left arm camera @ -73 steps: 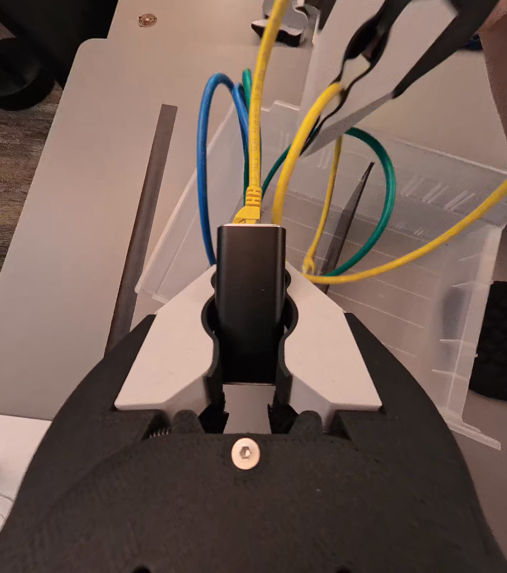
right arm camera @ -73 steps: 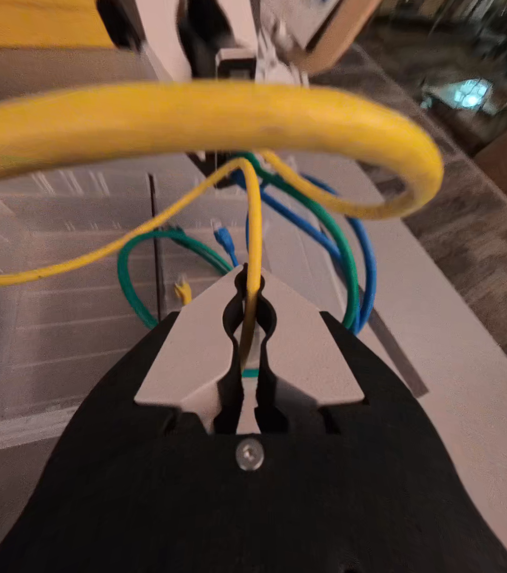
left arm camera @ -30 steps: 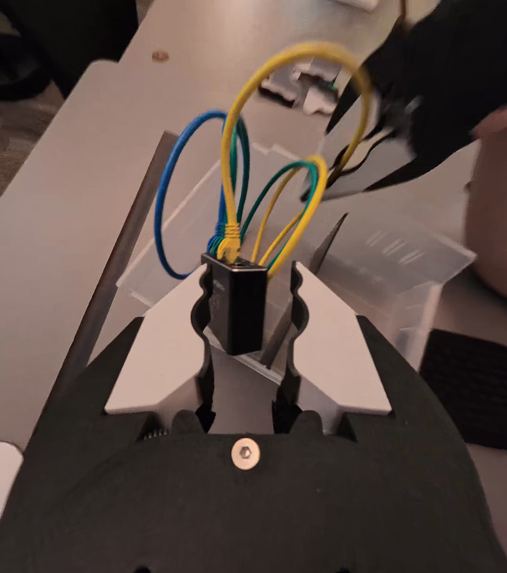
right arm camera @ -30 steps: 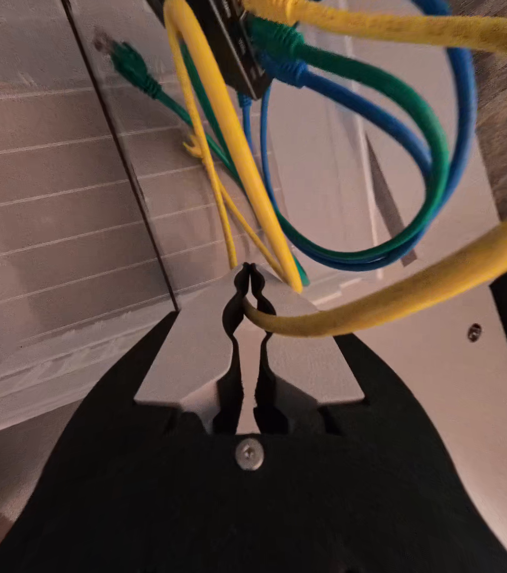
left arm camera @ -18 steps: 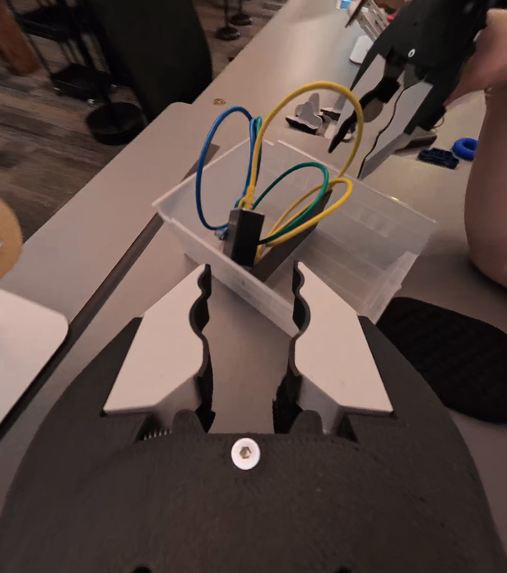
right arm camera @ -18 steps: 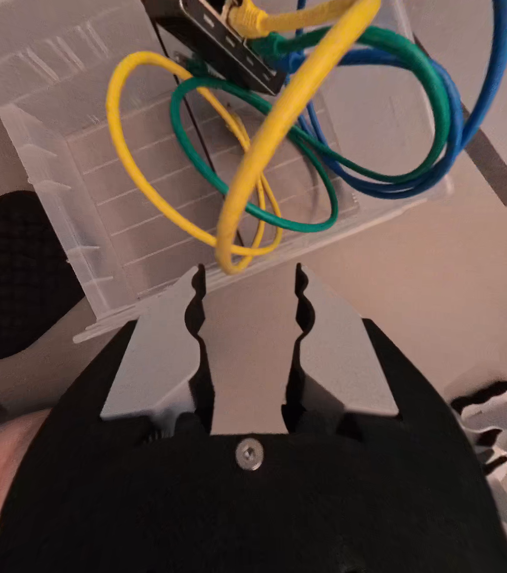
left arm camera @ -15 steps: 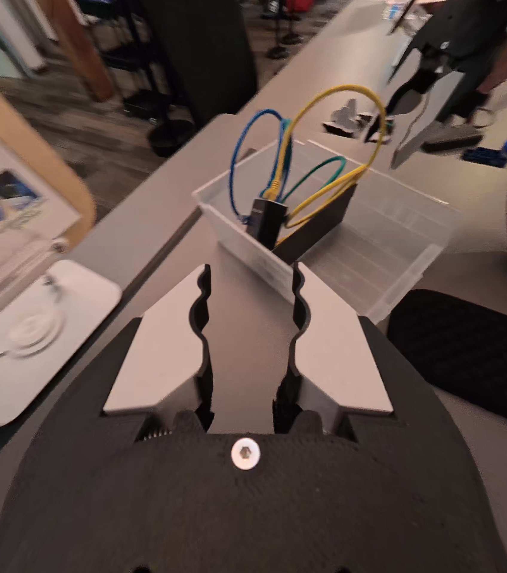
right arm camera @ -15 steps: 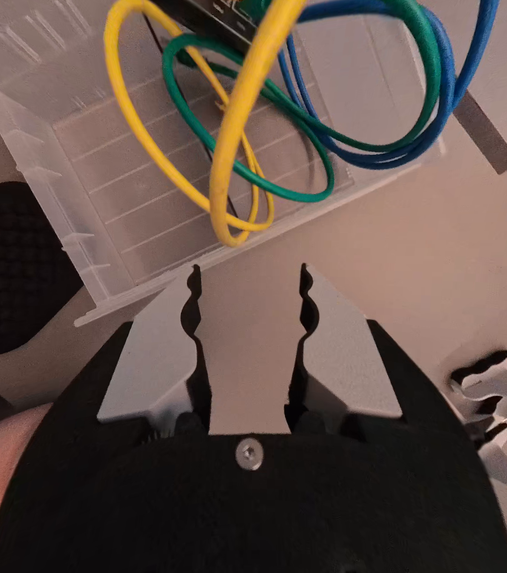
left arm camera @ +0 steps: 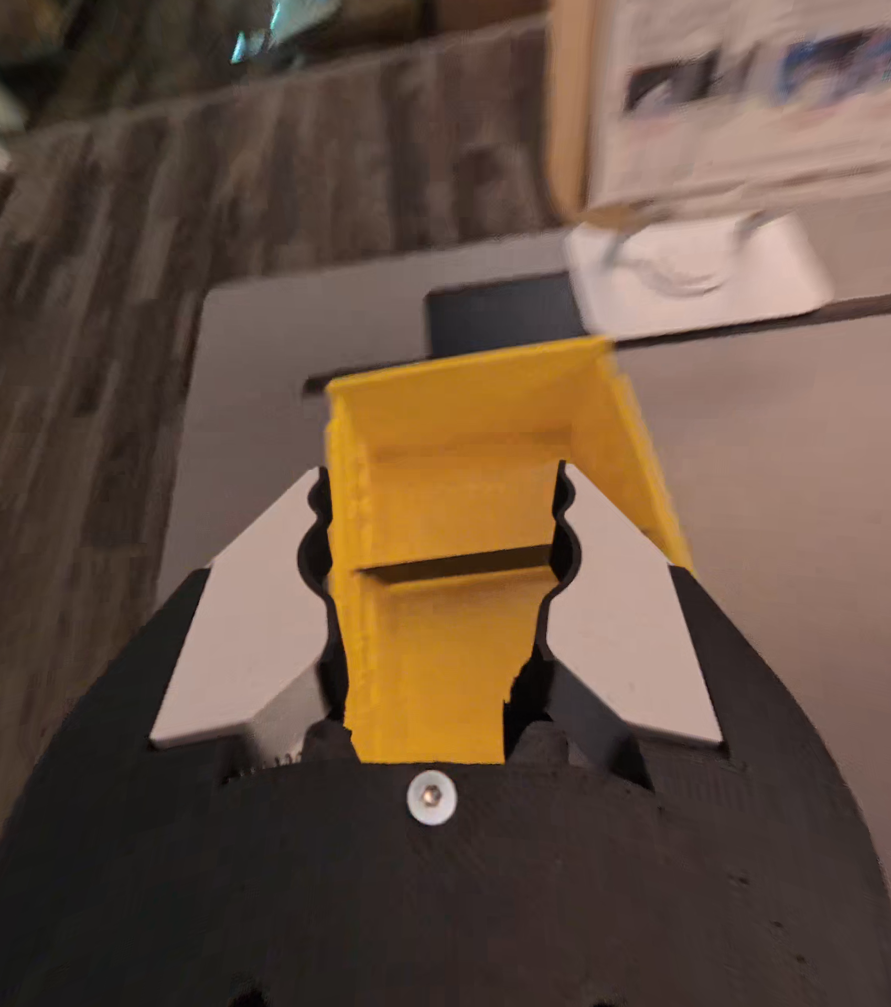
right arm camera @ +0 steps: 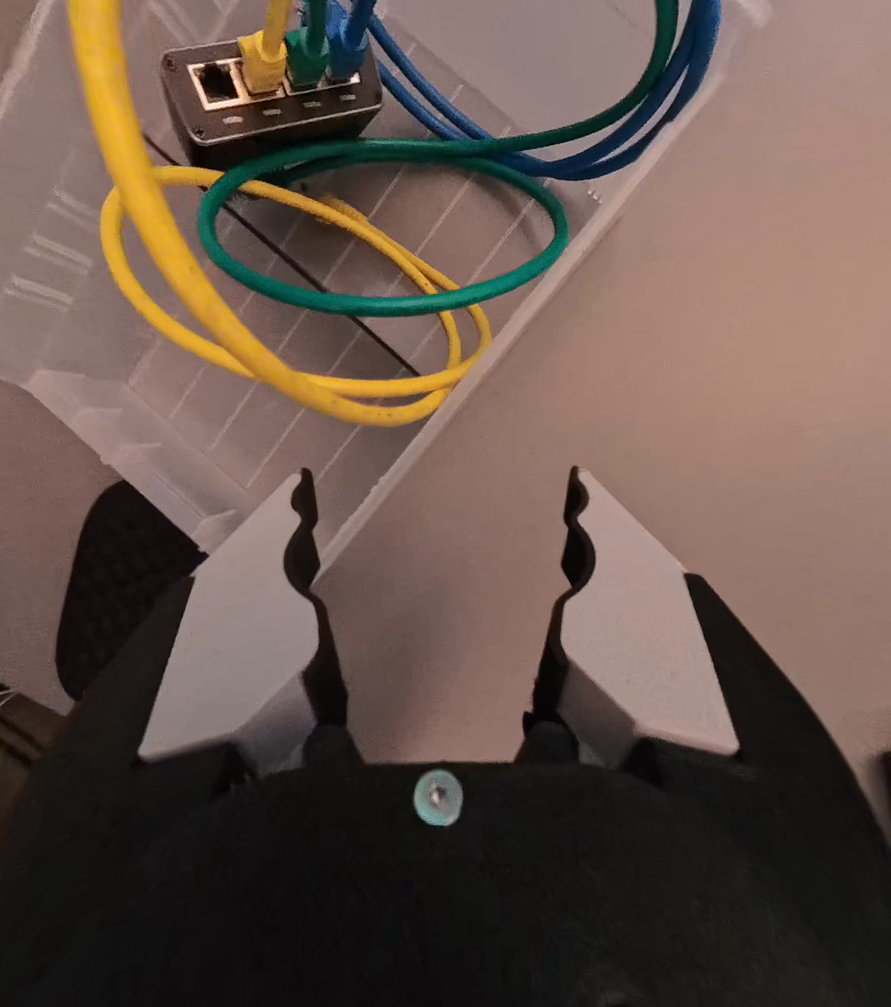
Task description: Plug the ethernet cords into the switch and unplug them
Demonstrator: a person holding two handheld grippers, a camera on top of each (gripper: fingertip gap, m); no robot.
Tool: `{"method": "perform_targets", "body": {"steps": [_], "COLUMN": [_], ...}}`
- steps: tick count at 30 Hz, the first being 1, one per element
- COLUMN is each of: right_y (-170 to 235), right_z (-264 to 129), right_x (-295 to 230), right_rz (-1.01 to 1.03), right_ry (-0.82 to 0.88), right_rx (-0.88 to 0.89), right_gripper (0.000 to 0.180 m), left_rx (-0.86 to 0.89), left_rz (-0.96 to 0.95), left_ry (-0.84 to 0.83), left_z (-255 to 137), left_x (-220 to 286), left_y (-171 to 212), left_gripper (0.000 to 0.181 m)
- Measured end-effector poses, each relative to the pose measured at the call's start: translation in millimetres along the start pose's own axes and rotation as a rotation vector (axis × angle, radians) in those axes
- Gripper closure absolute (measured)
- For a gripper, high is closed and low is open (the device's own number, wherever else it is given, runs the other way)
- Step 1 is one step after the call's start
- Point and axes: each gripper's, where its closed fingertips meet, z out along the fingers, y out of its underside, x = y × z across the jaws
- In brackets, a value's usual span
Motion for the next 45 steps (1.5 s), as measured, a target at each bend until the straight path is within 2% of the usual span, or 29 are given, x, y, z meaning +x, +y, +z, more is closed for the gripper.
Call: {"method": "perform_targets", "body": {"steps": [3,5,9,10,14,16,17,18,21,24,33,45], "right_y": [7,13,28,34,42,59,65,69,67,66,54,19], "right_z": [20,34,57,62,74,79,82,83,82,83,96,123], "right_x": [-4,-10,-19,-22,-51,-48,-49,-50,-47,-54,-89,-148], "right_rz": [0.05,0.105,0.242,0.266,0.359,0.392,0.386,0.367,0.356,0.335,0.227,0.051], "right_ry": [0.037,0.029,0.003,-0.003,-0.139,-0.082,-0.071,-0.062,0.006,0.033,0.025,0.015], "right_rx": [-0.022,-0.02,-0.069,-0.108,-0.237,-0.359,-0.403,-0.44,-0.418,-0.417,-0.436,-0.455], "right_gripper": [0.081,0.08,0.076,0.079,0.126,0.134,0.139,0.152,0.158,0.157,0.157,0.158], "left_rx": [-0.19,-0.308,-0.423,-0.447,-0.601,-0.668,-0.691,-0.71,-0.757,-0.79,-0.838,-0.919], "left_rz": [-0.085,-0.154,-0.25,-0.272,-0.299,-0.246,-0.222,-0.205,-0.138,-0.013,0.114,0.249], "left_ry": [-0.065,-0.017,0.164,0.21,0.349,0.351,0.357,0.37,0.369,0.327,0.407,0.385], "left_z": [28,38,47,48,47,51,53,55,61,66,74,72], "left_x": [-56,-72,-77,-75,-54,-50,-47,-43,-38,-39,18,59], "left_y": [56,92,140,148,181,195,199,202,209,214,201,198], "left_gripper": [0.099,0.092,0.103,0.107,0.114,0.119,0.124,0.131,0.153,0.169,0.16,0.148]}}
